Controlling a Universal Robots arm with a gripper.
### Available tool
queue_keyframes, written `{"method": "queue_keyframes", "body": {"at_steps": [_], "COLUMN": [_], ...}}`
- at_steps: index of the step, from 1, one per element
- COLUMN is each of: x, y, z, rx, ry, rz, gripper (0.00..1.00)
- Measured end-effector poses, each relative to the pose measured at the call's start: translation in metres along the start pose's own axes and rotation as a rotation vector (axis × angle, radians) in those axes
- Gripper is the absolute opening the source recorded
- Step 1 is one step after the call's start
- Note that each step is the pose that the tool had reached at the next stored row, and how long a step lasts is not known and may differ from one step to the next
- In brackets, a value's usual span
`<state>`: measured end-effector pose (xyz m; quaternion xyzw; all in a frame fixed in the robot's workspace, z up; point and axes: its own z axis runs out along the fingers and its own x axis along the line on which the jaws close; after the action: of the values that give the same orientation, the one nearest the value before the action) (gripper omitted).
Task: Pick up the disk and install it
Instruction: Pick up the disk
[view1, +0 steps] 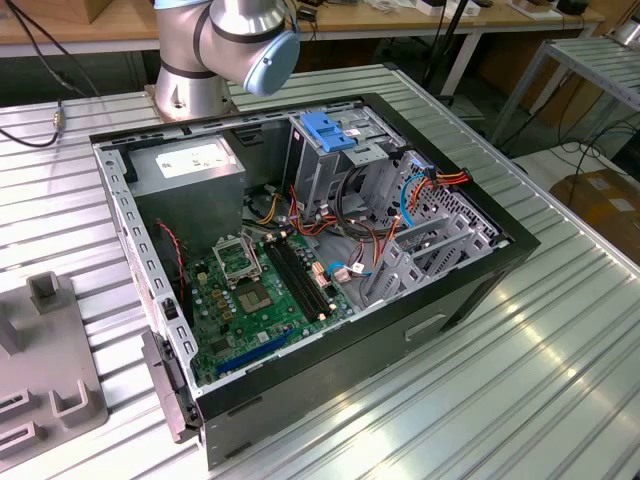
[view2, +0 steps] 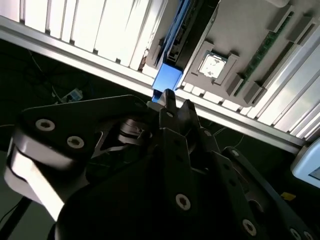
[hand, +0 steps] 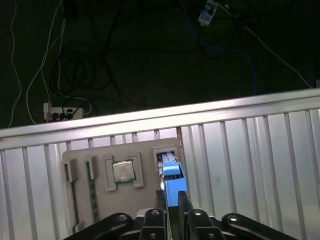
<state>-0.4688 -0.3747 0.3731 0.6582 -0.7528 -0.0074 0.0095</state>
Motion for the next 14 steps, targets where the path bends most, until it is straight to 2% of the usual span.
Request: {"method": "queue_keyframes", "body": {"at_steps": [2,3,5,6,8,9,10,14], "x": [0.0000,0.0000,-0.0001,0.0000,-0.0001,-0.0001,-0.0002,-0.0003], "y": [-0.0001,-0.0001,-0.0002,-0.0002,-0.0003,-0.0004,-0.0004,-0.0007], "z": [0.0026,0.0043,0.0079,0.0093,0.0134,0.0158,0.0180,0.0265], "rx": [0.0023,0.0028,0.0041,0.0044,0.0046,0.0047,0.0047,0.0049], "ry": [-0.0003,-0.0003,-0.0004,-0.0004,-0.0003,-0.0003,-0.0002,0.0001], "rz": [-0.001,-0.001,-0.006,-0.008,-0.011,-0.013,-0.015,-0.035], "gripper": [0.35,0.35,0.47,0.47,0.60,0.60,0.66,0.66]}}
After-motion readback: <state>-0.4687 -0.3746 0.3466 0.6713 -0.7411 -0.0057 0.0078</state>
